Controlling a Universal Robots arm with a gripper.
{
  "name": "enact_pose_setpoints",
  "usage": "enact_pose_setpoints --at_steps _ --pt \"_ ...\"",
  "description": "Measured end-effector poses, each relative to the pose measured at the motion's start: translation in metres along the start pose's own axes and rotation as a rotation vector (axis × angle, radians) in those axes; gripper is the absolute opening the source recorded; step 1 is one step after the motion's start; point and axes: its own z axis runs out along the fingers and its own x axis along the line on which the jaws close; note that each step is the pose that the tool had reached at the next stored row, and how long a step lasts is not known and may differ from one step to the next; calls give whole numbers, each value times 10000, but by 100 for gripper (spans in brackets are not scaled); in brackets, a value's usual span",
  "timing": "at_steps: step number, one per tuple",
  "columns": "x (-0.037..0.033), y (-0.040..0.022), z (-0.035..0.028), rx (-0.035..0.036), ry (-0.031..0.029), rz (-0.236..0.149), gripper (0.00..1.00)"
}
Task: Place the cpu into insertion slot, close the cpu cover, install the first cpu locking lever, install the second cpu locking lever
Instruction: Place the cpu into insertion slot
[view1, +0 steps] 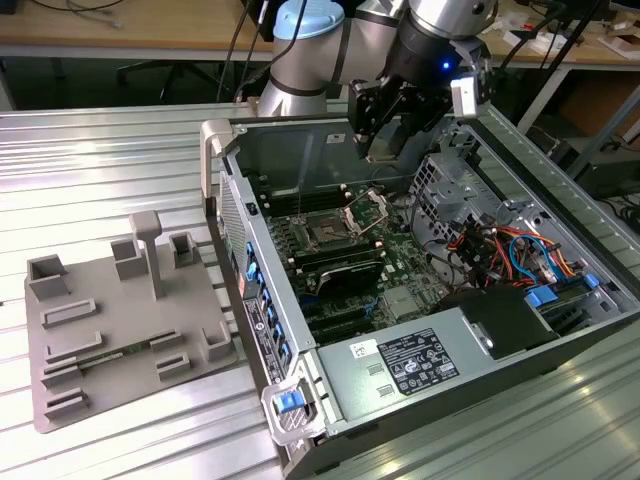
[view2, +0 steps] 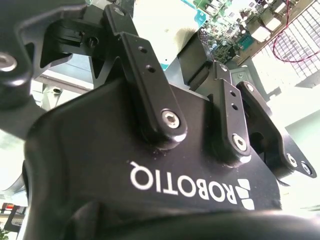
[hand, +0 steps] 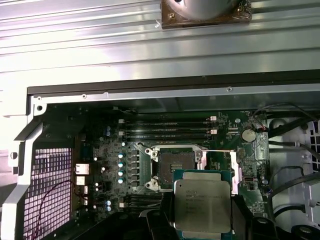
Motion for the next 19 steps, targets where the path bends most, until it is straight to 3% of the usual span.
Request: enact_pose_setpoints --at_steps 19 --pt "-1 -6 58 1 0 0 55"
